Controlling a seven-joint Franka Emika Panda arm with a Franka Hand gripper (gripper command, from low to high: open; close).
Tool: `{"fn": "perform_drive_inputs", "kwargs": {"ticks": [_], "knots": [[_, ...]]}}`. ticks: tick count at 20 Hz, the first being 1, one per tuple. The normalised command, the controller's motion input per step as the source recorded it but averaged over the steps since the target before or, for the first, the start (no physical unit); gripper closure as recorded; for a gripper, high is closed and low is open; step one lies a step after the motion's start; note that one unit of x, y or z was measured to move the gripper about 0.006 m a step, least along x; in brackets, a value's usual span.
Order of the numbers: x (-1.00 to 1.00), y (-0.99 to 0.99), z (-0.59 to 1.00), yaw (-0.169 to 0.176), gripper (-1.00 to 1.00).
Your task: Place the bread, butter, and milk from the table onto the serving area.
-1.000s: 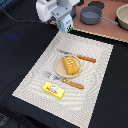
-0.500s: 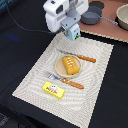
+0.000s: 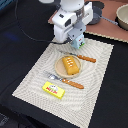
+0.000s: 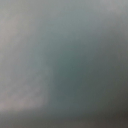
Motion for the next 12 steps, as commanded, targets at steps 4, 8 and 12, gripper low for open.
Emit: {"fn": "perform_drive_inputs", "kwargs": {"ticks": [4,8,12], "knots": [[0.46,0.2,0.69,-0.019,-1.0],[0.52,0.18,1.0,-0.02,-1.0],[0.35,0.02,1.0,-0.005,-1.0]]}}
